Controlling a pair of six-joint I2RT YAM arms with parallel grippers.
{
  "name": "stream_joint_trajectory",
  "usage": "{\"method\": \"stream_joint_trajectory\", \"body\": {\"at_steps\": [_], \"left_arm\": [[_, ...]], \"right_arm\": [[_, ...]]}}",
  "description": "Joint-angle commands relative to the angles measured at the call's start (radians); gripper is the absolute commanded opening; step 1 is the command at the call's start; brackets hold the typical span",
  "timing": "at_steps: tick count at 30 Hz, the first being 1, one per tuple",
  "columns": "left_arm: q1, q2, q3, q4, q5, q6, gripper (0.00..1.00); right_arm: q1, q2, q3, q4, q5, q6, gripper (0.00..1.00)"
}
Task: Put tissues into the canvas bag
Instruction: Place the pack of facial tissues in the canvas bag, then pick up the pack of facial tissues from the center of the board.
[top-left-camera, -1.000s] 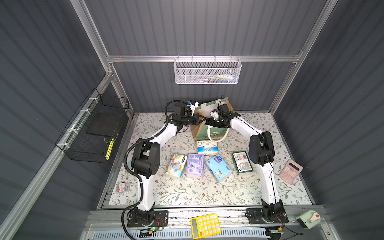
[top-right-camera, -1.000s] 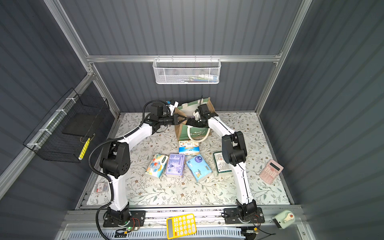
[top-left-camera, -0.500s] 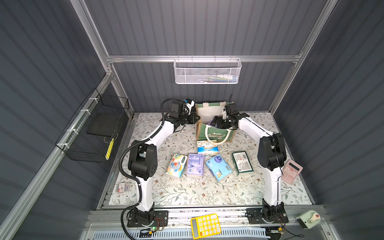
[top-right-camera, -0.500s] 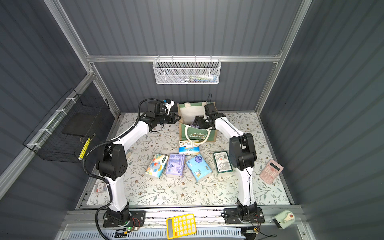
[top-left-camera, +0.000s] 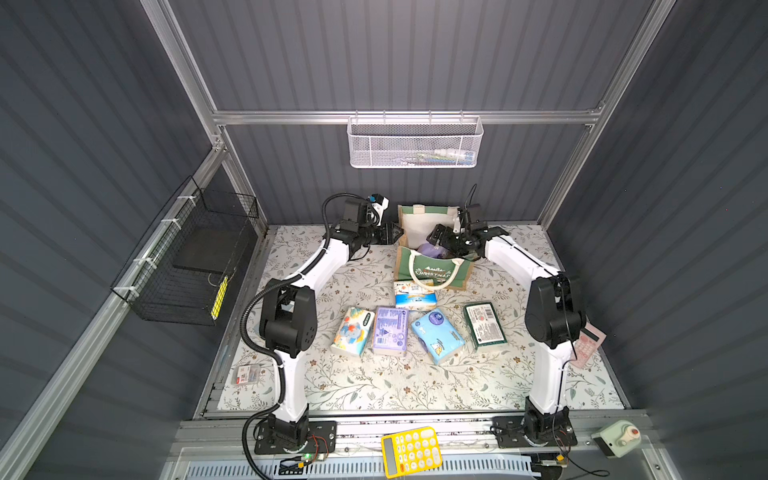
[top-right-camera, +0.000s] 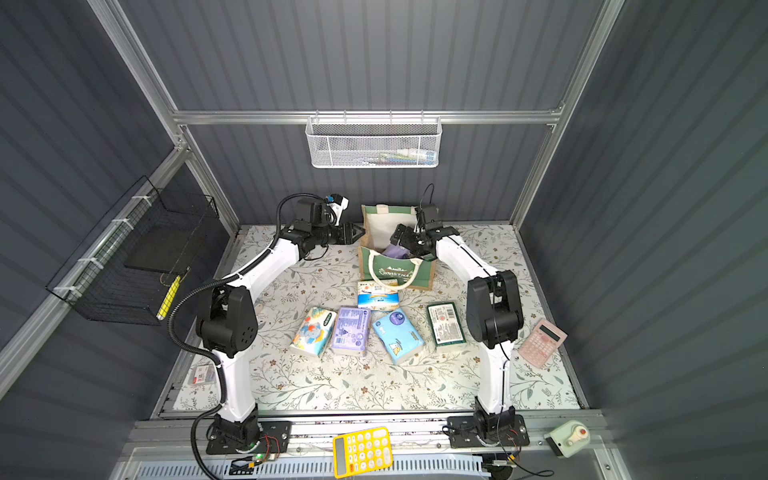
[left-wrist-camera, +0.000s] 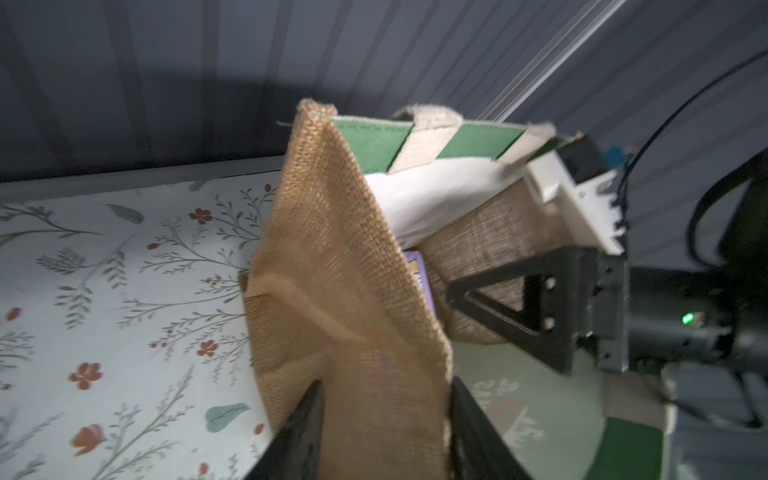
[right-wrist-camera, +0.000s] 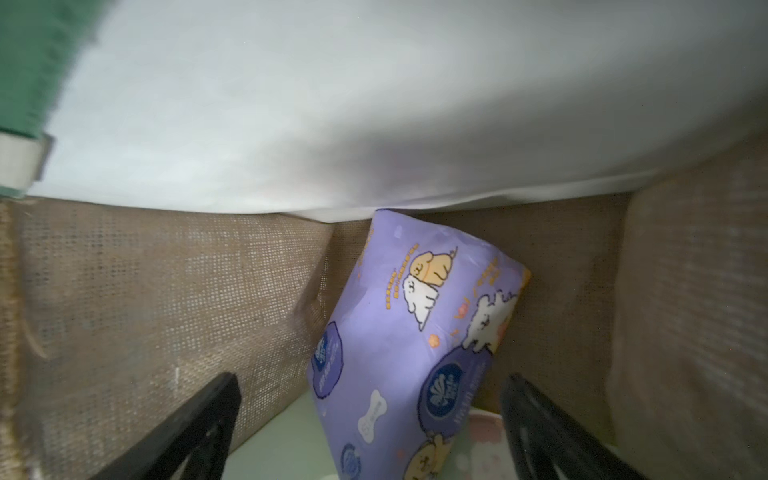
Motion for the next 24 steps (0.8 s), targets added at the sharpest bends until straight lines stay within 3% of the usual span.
{"method": "stream_joint_trajectory", "body": {"at_steps": [1, 6, 10, 16, 24], "left_arm": [[-0.004, -0.102, -0.064, 0.020, -0.053, 0.020, 0.70], [-0.004, -0.207, -0.151, 0.057, -0.143, 0.032, 0.89], [-0.004, -0.282, -0.215, 0.047, -0.210, 0.034, 0.99], [-0.027, -0.459, -0.424, 0.047, -0.353, -0.026, 1.00], [-0.185, -0.617, -0.626, 0.069, -0.515, -0.161, 1.00]], "right_arm": [[-0.004, -0.074, 0.023, 0.064, -0.029, -0.020, 0.99], [-0.003, -0.150, 0.019, 0.089, -0.045, -0.080, 0.99], [-0.003, -0.208, 0.018, 0.073, -0.046, -0.126, 0.99], [-0.001, -0.382, -0.169, 0.128, -0.020, -0.192, 0.99], [-0.003, -0.727, -0.586, 0.237, 0.094, -0.261, 0.99]]}}
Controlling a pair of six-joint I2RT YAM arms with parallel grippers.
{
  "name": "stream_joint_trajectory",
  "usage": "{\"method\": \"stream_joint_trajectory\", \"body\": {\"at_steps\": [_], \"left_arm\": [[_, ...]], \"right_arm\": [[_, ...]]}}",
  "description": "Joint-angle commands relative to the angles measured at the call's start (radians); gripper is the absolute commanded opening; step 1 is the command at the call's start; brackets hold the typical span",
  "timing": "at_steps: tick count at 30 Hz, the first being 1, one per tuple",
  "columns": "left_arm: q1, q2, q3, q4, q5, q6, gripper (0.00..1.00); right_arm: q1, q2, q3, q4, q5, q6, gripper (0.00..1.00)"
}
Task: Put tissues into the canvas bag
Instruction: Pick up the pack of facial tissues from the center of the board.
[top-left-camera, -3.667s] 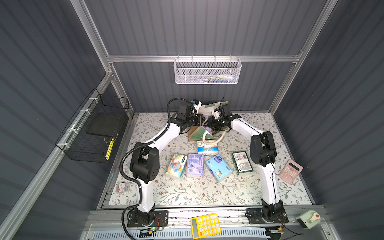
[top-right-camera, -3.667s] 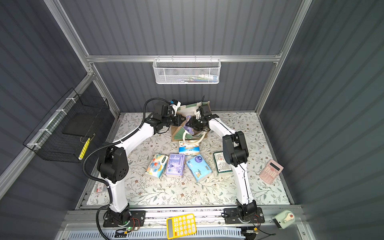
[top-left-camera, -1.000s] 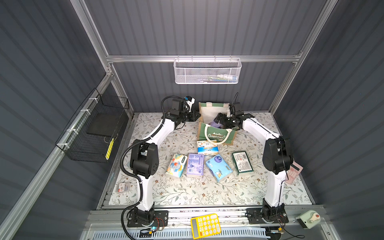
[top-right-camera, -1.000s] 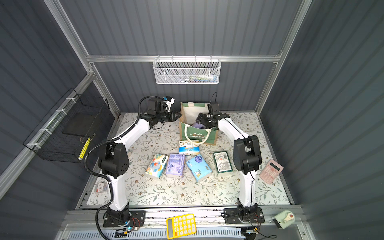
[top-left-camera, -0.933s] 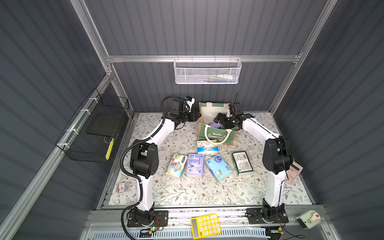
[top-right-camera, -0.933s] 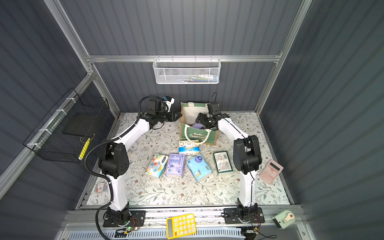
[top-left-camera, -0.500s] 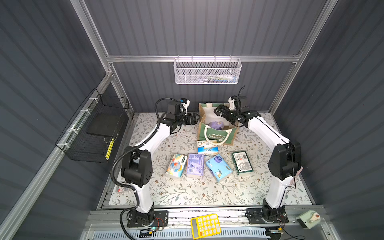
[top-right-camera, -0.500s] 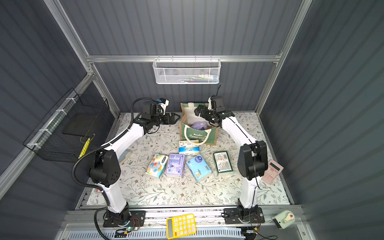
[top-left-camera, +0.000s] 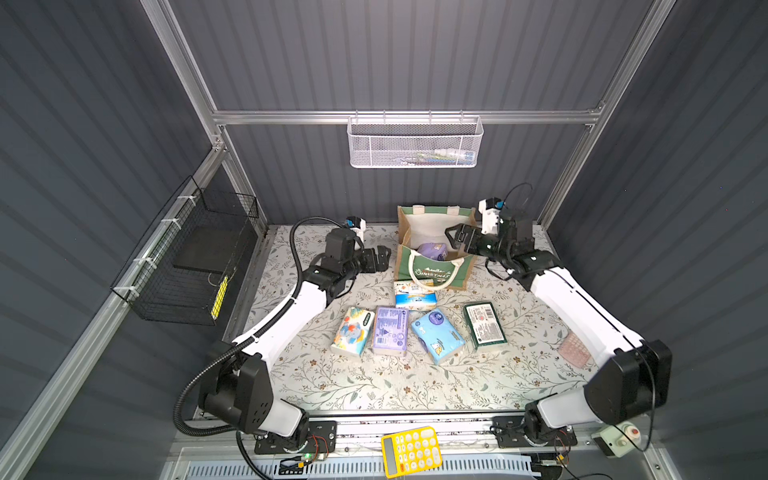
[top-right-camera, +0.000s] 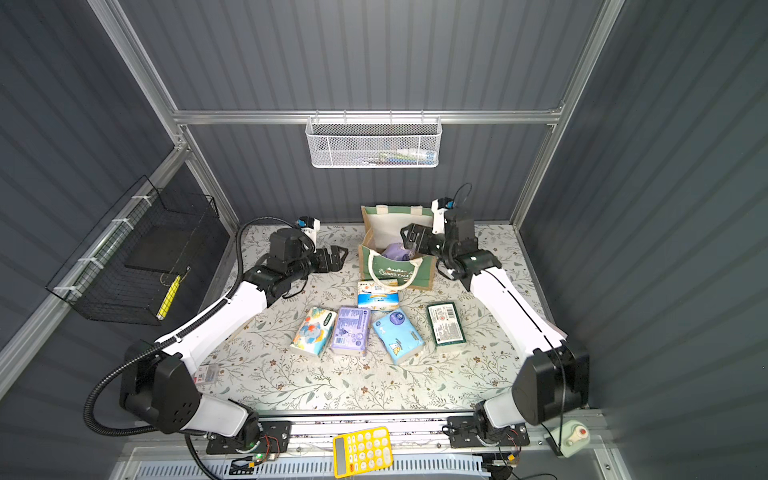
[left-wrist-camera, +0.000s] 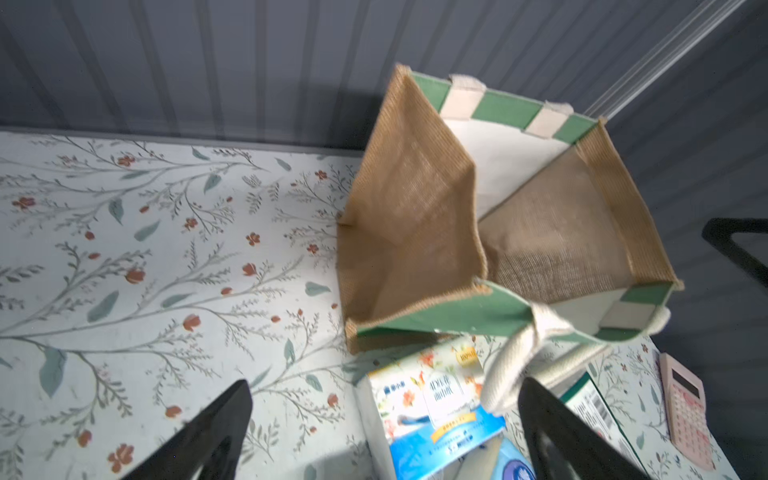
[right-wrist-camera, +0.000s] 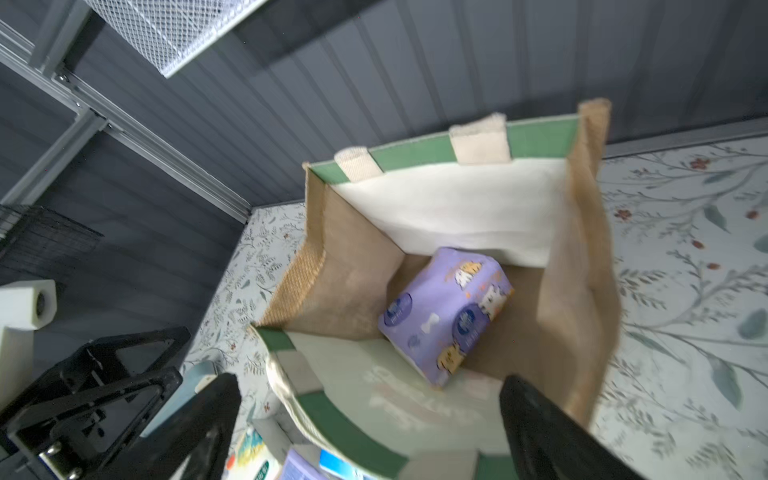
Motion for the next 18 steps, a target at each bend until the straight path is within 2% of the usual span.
{"method": "stream_joint_trajectory", "body": {"at_steps": [1, 9, 13, 18], "left_arm": [[-0.072, -0.057, -0.064, 0.020, -0.111, -0.093, 1.00], [-0.360, -0.078, -0.144, 0.056, -0.336, -0.213, 1.00], [-0.473, -0.012, -0.162, 0.128, -0.346, -0.277, 1.00], [-0.575, 0.122, -0.098, 0.184, -0.347, -0.290, 1.00]], "right_arm": [[-0.004, -0.116, -0.136, 0.050, 0.082, -0.053, 0.99], [-0.046, -0.402, -0.465, 0.035, 0.134, -0.043, 0.99], [-0.099, -0.514, -0.622, 0.036, 0.116, 0.022, 0.99], [-0.215, -0.581, -0.779, 0.043, 0.029, 0.108, 0.99]]}}
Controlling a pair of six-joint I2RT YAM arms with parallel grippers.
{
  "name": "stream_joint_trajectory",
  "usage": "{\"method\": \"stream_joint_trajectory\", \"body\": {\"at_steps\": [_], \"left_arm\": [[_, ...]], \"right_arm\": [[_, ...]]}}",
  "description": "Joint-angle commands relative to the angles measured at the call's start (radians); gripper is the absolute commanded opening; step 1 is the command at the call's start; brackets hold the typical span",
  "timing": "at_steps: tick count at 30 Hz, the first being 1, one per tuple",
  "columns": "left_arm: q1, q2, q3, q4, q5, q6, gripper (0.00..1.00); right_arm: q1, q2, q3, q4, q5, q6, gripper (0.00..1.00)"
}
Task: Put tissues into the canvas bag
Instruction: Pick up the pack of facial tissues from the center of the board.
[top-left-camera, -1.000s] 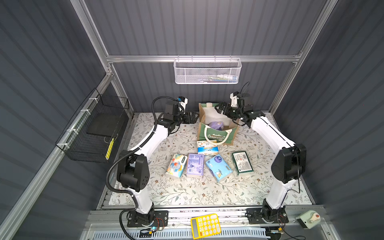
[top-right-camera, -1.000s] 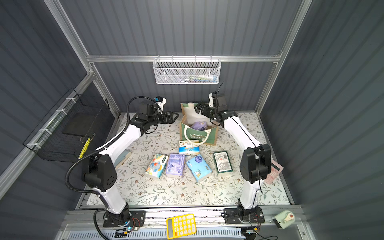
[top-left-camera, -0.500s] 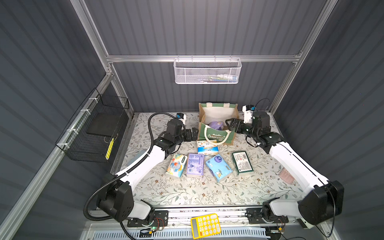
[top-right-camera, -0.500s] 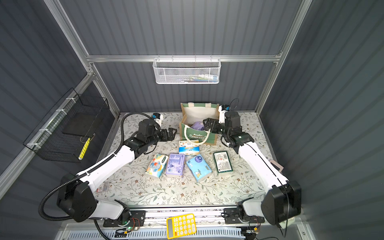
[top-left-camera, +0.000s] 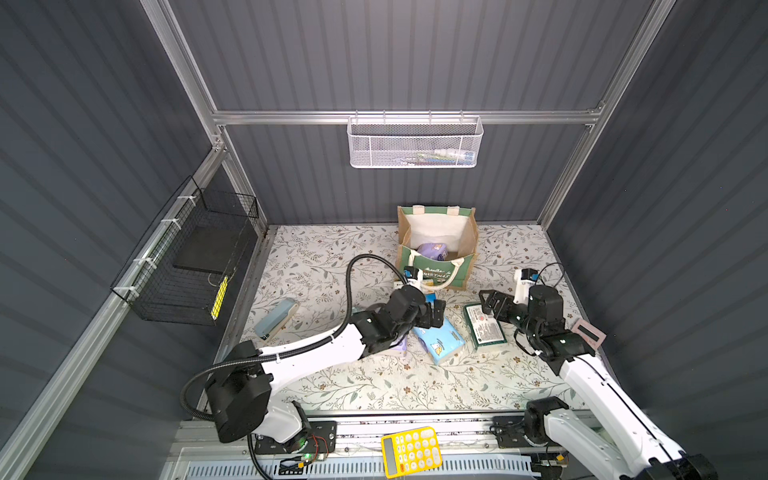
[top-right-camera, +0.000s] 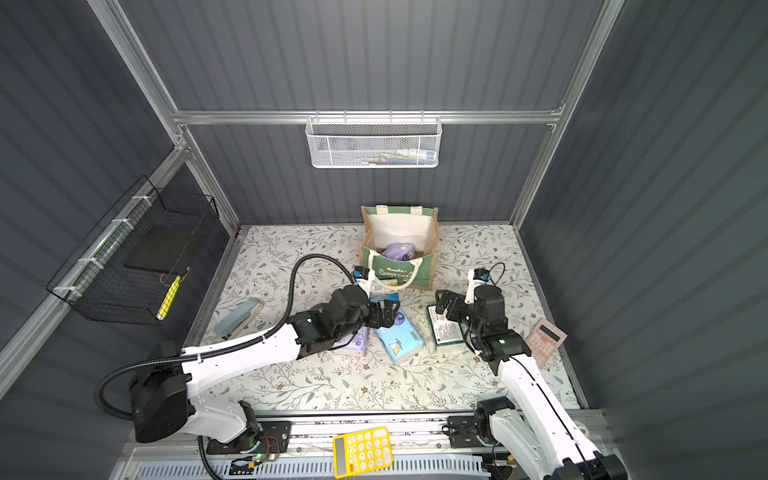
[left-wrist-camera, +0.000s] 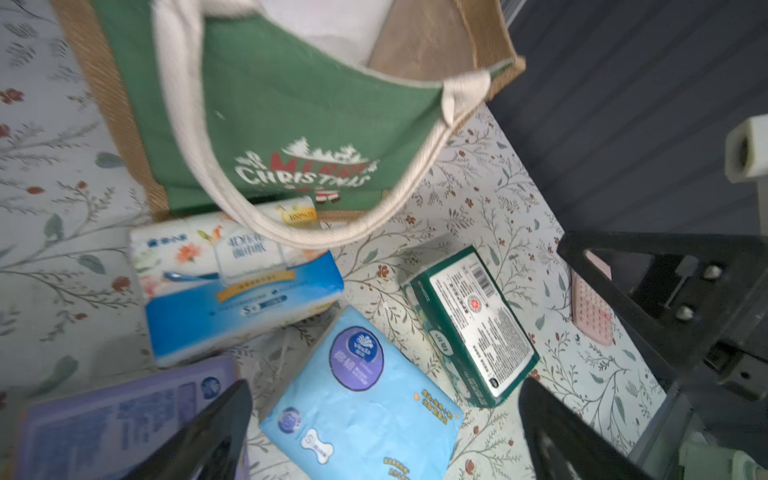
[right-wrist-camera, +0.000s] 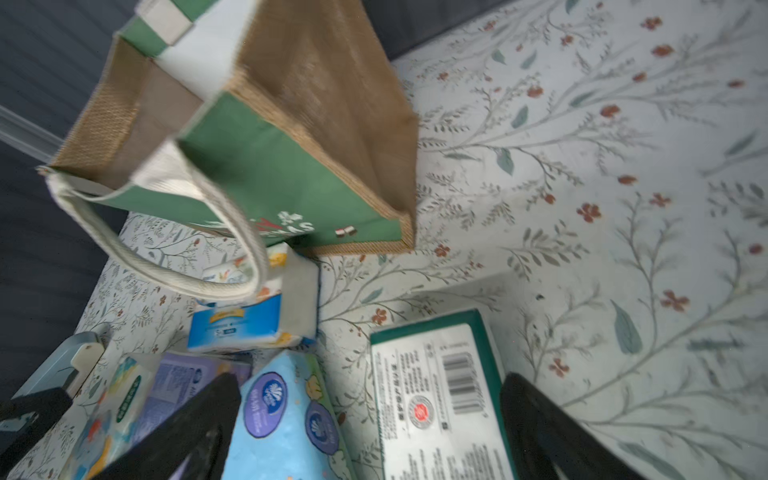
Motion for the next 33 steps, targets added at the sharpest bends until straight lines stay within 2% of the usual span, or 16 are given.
{"method": "stream_joint_trajectory", "body": {"at_steps": [1, 9, 11, 15, 18, 23, 25, 27, 33], "left_arm": [[-0.043, 0.088, 0.051, 0.061, -0.021, -0.047, 1.00], [-0.079, 0.274, 0.145, 0.110, 0.082, -0.101, 1.00], [-0.079, 0.322, 0.194, 0.099, 0.095, -0.097, 1.00], [-0.079, 0.430, 0.349, 0.015, 0.134, -0.053, 1.00], [-0.077, 0.493, 0.454, -0.045, 0.162, -0.037, 1.00], [-0.076, 0.530, 0.476, -0.048, 0.192, -0.043, 1.00], [-0.073, 0.555, 0.506, -0.089, 0.212, -0.051, 0.99], [-0.064, 0.579, 0.528, -0.109, 0.251, -0.070, 0.96], [-0.016, 0.615, 0.524, -0.063, 0.384, -0.121, 0.78]], "right_arm": [[-0.075, -0.021, -0.076, 0.009, -0.076, 0.078, 0.98], [-0.203, 0.006, -0.185, 0.030, -0.202, 0.100, 0.88], [-0.226, 0.012, -0.199, 0.031, -0.202, 0.103, 0.85], [-0.275, 0.046, -0.206, 0.054, -0.285, 0.097, 0.79], [-0.287, 0.085, -0.196, 0.075, -0.312, 0.087, 0.71], [-0.290, 0.131, -0.185, 0.092, -0.362, 0.076, 0.62], [-0.290, 0.129, -0.187, 0.084, -0.346, 0.073, 0.60], [-0.290, 0.131, -0.189, 0.084, -0.335, 0.077, 0.58], [-0.291, 0.161, -0.194, 0.116, -0.361, 0.116, 0.51]]}}
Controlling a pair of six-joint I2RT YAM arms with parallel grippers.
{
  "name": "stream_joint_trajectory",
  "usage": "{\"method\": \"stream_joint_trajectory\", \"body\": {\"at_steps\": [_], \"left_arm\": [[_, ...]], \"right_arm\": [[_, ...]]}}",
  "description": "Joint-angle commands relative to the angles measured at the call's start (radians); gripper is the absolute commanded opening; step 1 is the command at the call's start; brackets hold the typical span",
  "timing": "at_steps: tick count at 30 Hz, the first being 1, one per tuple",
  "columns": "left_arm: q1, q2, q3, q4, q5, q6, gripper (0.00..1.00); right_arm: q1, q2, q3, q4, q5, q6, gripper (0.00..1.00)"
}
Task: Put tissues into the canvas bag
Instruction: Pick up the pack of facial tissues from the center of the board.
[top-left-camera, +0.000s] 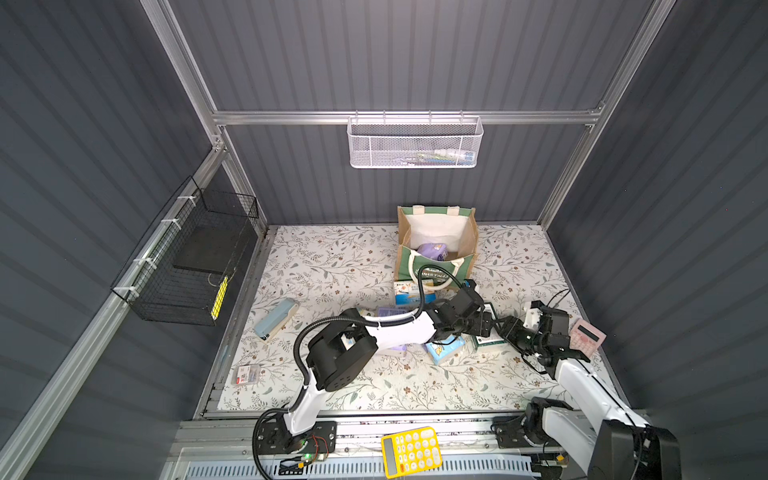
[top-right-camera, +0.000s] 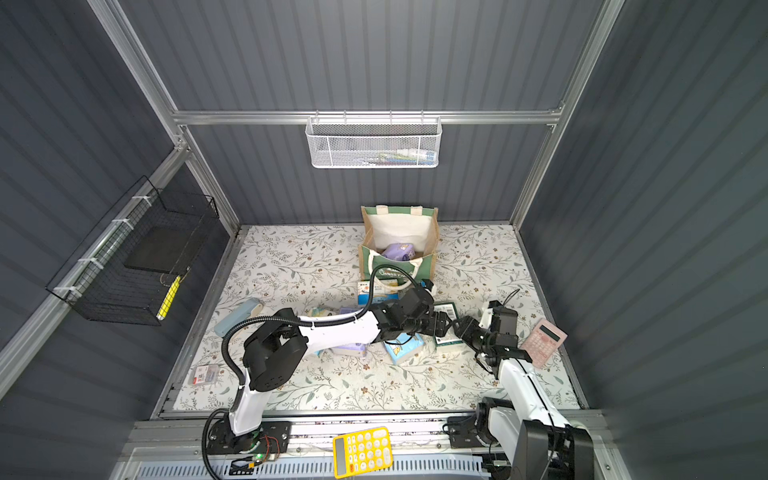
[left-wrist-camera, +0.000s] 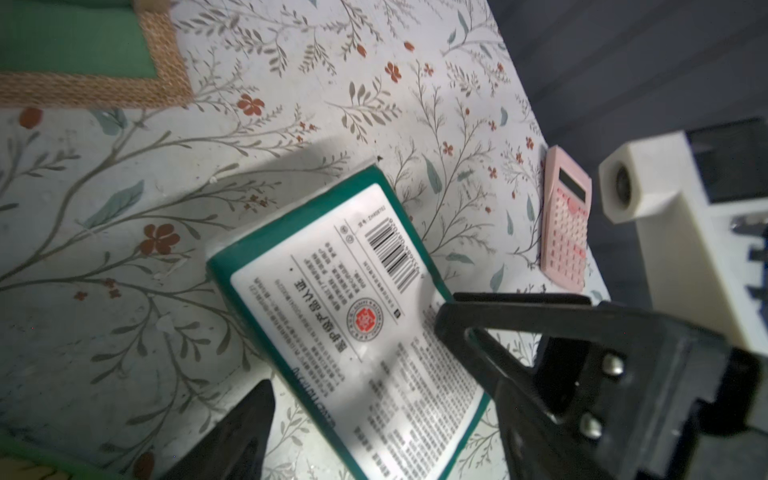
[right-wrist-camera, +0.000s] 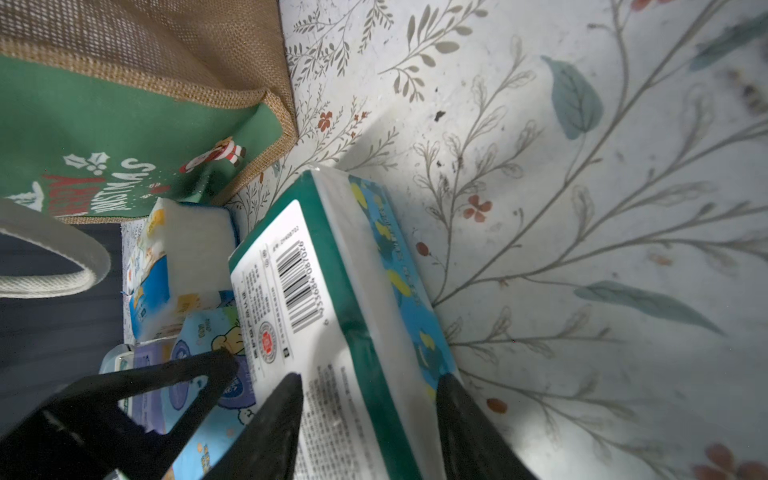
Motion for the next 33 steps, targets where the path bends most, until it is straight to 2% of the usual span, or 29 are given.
{"method": "stream_joint_trajectory", "body": {"at_steps": [1, 8, 17, 24, 29, 33], "left_arm": [[0.034, 0.023, 0.021, -0.014, 0.088, -0.026, 0.77], [0.066, 0.073, 0.071, -0.005, 0.164, -0.007, 0.71], [0.073, 0.180, 0.195, 0.033, 0.287, -0.001, 0.67], [0.090, 0.168, 0.220, 0.039, 0.252, 0.030, 0.68], [0.095, 0.093, 0.132, 0.043, 0.226, 0.055, 0.70], [0.095, 0.061, 0.056, 0.070, 0.247, 0.041, 0.72]], "right_arm": [[-0.004, 0.024, 0.001, 0.042, -0.032, 0.025, 0.49], [-0.005, 0.015, -0.010, 0.063, -0.033, 0.059, 0.40], [-0.004, 0.047, 0.009, 0.107, -0.046, 0.098, 0.37], [-0.016, 0.078, 0.036, 0.117, -0.043, 0.100, 0.36], [-0.019, 0.037, 0.046, 0.064, -0.013, 0.082, 0.37], [-0.021, -0.007, 0.046, 0.012, 0.024, 0.061, 0.40]]}}
